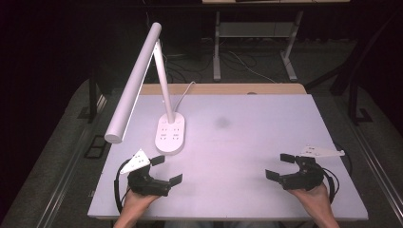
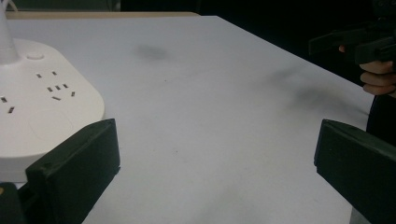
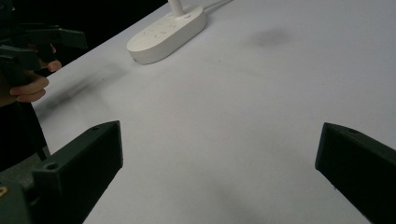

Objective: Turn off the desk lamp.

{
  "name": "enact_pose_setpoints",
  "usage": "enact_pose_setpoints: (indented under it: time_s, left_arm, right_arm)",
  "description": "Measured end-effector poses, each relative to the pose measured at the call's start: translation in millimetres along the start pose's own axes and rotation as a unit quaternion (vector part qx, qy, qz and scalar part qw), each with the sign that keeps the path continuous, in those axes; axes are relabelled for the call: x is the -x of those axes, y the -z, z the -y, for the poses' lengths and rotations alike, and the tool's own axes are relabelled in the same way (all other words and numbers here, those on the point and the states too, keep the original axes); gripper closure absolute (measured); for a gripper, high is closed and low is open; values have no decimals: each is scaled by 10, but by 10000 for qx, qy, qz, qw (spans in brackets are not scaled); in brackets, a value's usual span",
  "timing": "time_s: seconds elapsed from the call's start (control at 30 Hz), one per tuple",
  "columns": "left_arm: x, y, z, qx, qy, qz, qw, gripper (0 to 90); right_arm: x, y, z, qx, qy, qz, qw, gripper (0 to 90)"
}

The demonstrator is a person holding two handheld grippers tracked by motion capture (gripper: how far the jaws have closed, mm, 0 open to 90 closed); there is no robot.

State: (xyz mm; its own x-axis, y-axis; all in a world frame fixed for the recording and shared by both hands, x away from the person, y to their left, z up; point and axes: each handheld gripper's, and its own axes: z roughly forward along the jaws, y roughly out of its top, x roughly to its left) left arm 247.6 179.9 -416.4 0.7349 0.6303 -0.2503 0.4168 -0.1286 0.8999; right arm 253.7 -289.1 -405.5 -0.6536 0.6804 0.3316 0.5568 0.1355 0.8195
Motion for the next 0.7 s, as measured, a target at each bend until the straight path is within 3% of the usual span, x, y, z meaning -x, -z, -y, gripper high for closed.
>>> enact_pose_setpoints:
  time_s: [0.7]
  left_arm:
    - [-25, -44, 5, -91, -25, 59, 9999, 0]
  right_arm:
    - [0, 21, 12, -145, 13, 25, 9999, 7]
